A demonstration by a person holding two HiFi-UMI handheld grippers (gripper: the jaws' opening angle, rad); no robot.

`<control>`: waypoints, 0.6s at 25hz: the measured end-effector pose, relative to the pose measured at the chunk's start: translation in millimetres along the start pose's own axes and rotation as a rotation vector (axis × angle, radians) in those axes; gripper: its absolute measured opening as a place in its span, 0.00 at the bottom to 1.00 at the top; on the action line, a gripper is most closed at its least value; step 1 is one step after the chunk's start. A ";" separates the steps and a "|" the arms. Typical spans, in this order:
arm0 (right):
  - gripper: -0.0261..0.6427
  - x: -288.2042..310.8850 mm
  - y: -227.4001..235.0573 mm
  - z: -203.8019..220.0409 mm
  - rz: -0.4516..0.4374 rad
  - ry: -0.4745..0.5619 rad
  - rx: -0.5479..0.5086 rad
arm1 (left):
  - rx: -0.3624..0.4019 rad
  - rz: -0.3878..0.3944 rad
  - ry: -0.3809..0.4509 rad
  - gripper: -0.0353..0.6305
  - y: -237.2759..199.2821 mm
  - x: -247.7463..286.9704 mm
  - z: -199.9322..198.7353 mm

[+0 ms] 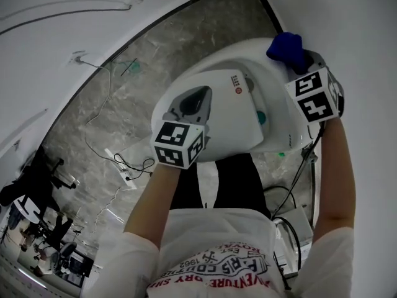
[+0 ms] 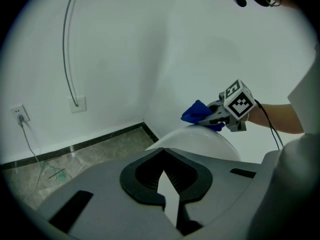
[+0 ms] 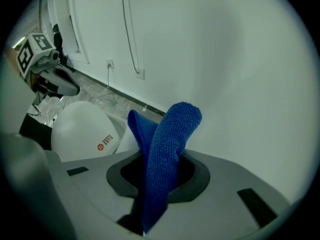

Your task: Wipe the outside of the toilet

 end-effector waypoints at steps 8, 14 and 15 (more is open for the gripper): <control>0.15 25.9 -22.8 -58.4 -0.005 -0.077 -0.199 | -0.071 0.006 0.002 0.06 -49.6 -17.7 33.1; 0.15 55.1 -39.1 -89.6 -0.032 -0.145 -0.272 | -0.148 0.002 -0.001 0.06 -84.1 -25.6 54.1; 0.15 59.9 -40.7 -94.1 -0.037 -0.157 -0.282 | -0.154 0.004 -0.001 0.06 -88.2 -26.6 55.9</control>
Point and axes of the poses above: the fingertips, and each gripper's own axes: x forward along the fingers, y to its right, z out of its underside, the point moved 8 cm from there along -x, backward along the fingers, and after that the axes turned 13 degrees about -y, right-handed, at the moved point
